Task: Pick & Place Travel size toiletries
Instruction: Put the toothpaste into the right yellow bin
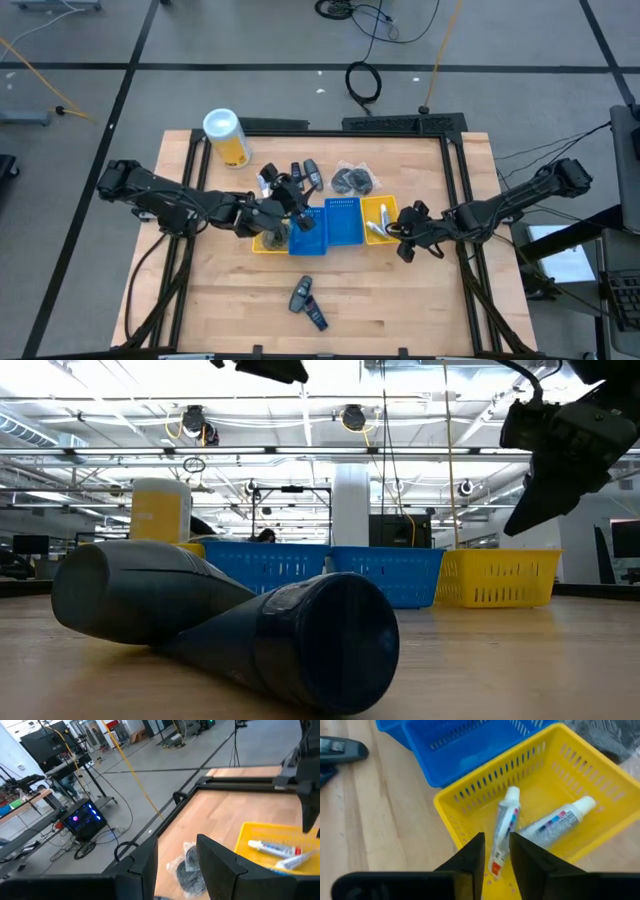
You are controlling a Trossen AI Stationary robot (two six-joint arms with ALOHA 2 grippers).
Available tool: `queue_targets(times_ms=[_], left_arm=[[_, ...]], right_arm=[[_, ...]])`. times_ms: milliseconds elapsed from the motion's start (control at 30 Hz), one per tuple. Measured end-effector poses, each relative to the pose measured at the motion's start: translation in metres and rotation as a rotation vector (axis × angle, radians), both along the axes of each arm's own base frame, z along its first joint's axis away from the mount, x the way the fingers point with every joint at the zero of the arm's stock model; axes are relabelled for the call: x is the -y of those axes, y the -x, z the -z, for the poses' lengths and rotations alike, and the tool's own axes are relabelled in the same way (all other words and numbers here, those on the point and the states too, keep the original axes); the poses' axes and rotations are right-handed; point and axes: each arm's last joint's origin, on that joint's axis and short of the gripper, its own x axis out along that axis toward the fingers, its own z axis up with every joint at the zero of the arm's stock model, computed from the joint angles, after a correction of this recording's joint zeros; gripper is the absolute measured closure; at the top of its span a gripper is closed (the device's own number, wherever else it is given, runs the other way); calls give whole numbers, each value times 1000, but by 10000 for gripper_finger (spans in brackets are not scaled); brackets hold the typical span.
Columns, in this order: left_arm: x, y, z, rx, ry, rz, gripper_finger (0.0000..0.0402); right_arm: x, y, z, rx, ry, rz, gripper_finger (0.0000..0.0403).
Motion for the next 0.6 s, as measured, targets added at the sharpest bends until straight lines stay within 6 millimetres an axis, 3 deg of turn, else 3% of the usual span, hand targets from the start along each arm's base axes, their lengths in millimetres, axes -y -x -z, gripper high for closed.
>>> queue_targets(times_ms=[367, 600], left_arm=[[-33, 10, 22, -40, 177, -207, 266], [-67, 20, 38, -58, 483, -323, 266]], right_arm=[[-2, -5, -12, 118, 42, -83, 313], [0, -1, -25, 209, 56, -115, 314]])
